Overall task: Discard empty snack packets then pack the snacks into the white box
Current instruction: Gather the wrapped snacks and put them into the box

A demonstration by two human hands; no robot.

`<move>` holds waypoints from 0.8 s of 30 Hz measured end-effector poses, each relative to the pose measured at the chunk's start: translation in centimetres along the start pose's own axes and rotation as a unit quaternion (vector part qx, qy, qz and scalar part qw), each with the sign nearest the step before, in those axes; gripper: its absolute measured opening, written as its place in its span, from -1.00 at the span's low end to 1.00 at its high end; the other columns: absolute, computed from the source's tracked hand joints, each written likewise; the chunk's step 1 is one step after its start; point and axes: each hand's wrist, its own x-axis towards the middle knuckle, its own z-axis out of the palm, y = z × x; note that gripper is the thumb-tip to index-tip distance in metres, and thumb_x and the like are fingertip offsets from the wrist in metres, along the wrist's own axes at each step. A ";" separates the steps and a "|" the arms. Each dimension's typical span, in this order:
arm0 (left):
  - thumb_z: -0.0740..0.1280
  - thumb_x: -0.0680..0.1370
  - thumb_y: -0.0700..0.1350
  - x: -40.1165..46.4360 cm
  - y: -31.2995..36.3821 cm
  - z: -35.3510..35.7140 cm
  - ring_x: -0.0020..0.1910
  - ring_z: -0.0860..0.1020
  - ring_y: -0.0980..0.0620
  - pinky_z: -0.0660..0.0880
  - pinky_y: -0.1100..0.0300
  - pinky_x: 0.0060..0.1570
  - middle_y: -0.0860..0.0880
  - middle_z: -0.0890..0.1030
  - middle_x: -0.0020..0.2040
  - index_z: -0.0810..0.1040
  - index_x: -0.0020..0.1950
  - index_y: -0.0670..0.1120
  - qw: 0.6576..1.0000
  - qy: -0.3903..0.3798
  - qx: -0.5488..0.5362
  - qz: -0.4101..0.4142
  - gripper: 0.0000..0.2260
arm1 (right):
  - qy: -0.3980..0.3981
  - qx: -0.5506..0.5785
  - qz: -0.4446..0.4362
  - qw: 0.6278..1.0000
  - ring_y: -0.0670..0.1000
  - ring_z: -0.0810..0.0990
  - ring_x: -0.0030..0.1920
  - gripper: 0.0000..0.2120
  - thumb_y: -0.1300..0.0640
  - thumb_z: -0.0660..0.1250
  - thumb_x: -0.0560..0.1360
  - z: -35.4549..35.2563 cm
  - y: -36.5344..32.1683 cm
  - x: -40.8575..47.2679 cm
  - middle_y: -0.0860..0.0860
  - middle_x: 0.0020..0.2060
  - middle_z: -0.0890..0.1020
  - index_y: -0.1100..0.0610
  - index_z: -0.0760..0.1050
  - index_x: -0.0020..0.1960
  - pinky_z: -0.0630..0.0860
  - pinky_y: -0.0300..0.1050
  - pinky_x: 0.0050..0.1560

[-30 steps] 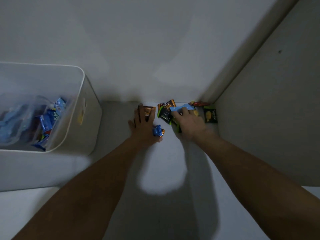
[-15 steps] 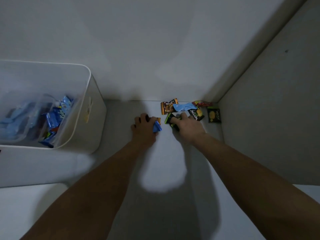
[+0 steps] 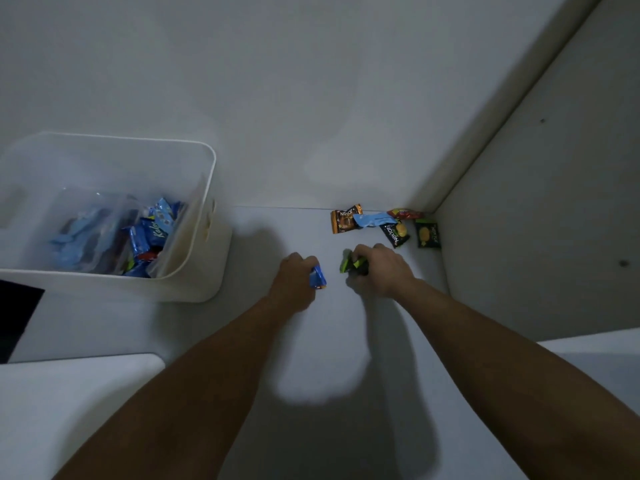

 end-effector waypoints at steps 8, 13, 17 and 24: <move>0.46 0.37 -0.18 -0.5 0.8 -9.3 -0.06 0.52 -0.20 0.43 0.10 -0.10 -0.20 0.50 -0.05 0.58 0.03 -0.12 0.998 0.052 -0.035 0.011 -0.75 | 0.058 0.076 -0.037 0.995 0.08 0.57 -0.37 -0.74 0.10 0.45 0.35 -7.9 -6.0 -1.3 0.04 -0.21 0.62 -0.07 0.47 -0.02 0.62 -0.04 -0.23; 0.48 0.37 -0.14 -1.8 0.6 -17.8 -0.04 0.53 -0.16 0.31 0.23 -0.16 -0.19 0.56 -0.01 0.60 0.02 -0.11 0.993 0.101 -0.066 0.010 -0.75 | 0.099 0.078 -0.081 0.989 0.14 0.61 -0.08 -0.70 0.09 0.46 0.34 -12.2 -13.0 -1.6 0.03 -0.12 0.60 -0.03 0.53 0.06 0.54 -0.11 -0.08; 0.49 0.37 -0.15 -3.6 -1.8 -23.3 -0.12 0.48 -0.06 0.32 0.23 -0.15 -0.09 0.57 -0.06 0.59 0.02 -0.13 0.991 0.117 -0.066 -0.015 -0.75 | 0.078 0.104 -0.103 0.986 0.15 0.65 -0.20 -0.69 0.12 0.45 0.39 -14.4 -18.9 -1.6 0.07 -0.08 0.58 0.03 0.51 0.11 0.60 -0.09 -0.32; 0.50 0.34 -0.19 -7.4 -8.7 -27.6 -0.06 0.54 -0.11 0.32 0.24 -0.16 -0.15 0.61 0.00 0.59 0.00 -0.12 0.990 0.097 -0.044 -0.090 -0.74 | 0.052 0.091 -0.129 0.986 0.10 0.64 -0.31 -0.71 0.11 0.46 0.39 -13.0 -28.3 -0.5 0.10 -0.03 0.57 0.05 0.51 0.09 0.55 -0.17 -0.54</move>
